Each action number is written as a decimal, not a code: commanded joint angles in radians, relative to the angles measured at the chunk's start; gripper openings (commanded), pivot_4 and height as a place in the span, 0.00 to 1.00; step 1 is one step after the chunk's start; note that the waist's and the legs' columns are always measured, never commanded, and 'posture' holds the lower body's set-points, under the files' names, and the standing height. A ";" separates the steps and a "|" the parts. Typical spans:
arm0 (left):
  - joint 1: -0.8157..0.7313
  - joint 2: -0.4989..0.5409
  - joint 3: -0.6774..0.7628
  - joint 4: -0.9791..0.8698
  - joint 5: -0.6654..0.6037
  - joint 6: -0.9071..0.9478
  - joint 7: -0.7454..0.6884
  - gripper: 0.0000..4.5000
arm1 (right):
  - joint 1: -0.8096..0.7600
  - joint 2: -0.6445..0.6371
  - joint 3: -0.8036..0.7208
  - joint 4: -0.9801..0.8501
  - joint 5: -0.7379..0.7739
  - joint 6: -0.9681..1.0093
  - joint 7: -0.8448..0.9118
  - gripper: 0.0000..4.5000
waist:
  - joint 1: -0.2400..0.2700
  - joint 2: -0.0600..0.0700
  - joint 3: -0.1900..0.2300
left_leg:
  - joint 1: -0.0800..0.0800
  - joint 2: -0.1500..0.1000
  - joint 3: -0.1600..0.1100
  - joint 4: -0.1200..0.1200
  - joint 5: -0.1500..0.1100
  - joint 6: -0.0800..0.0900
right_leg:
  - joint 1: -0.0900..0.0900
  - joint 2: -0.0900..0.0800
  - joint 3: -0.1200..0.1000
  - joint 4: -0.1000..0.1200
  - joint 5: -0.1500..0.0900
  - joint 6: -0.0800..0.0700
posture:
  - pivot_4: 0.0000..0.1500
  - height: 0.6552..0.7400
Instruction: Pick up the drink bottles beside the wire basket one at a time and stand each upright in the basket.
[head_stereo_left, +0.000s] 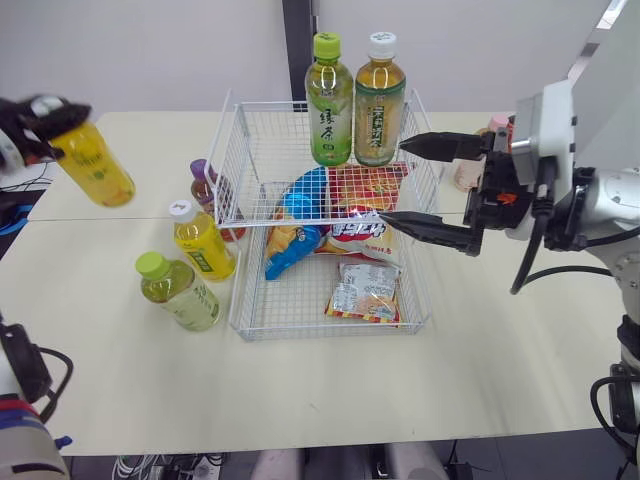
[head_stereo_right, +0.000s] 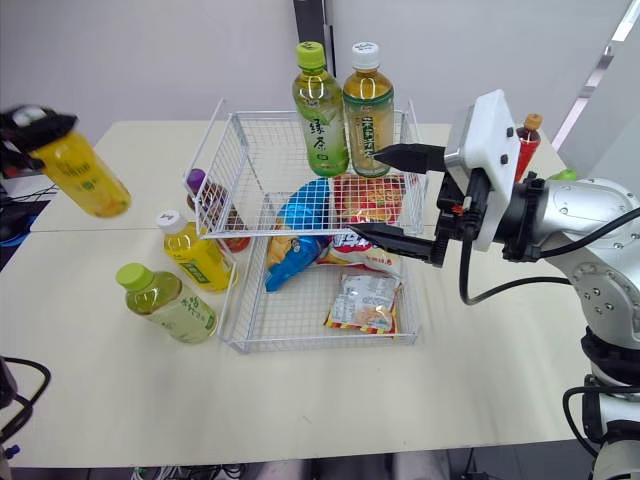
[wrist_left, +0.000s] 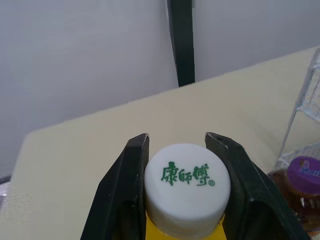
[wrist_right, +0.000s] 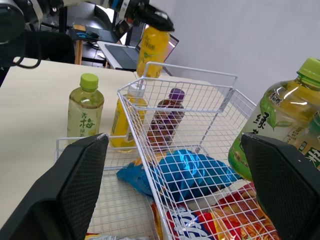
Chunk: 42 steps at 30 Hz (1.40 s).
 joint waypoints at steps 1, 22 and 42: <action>-0.173 0.041 -0.043 -0.060 -0.006 0.056 -0.036 0.31 | -0.018 -0.046 -0.058 0.027 0.005 -0.012 0.032 1.00 | 0.007 0.000 0.000 | 0.000 0.000 0.001 0.001 0.000 0.000 | 0.000 0.000 -0.001 0.000 0.000 0.000 | 1.00 0.89; -0.802 -0.303 -0.295 0.330 0.100 0.169 -0.302 0.31 | 0.020 -0.067 -0.103 -0.005 0.035 0.022 -0.011 1.00 | -0.013 -0.001 0.003 | -0.001 0.001 0.006 -0.001 0.000 0.000 | -0.002 0.000 0.001 0.000 0.000 0.001 | 1.00 0.89; -0.711 -0.473 -0.299 0.475 0.184 0.029 -0.298 0.31 | 0.044 -0.073 -0.116 -0.026 0.044 0.019 -0.057 1.00 | -0.009 -0.001 0.003 | -0.001 0.000 0.007 0.000 0.000 0.000 | -0.002 0.000 0.002 0.000 0.000 0.001 | 1.00 0.89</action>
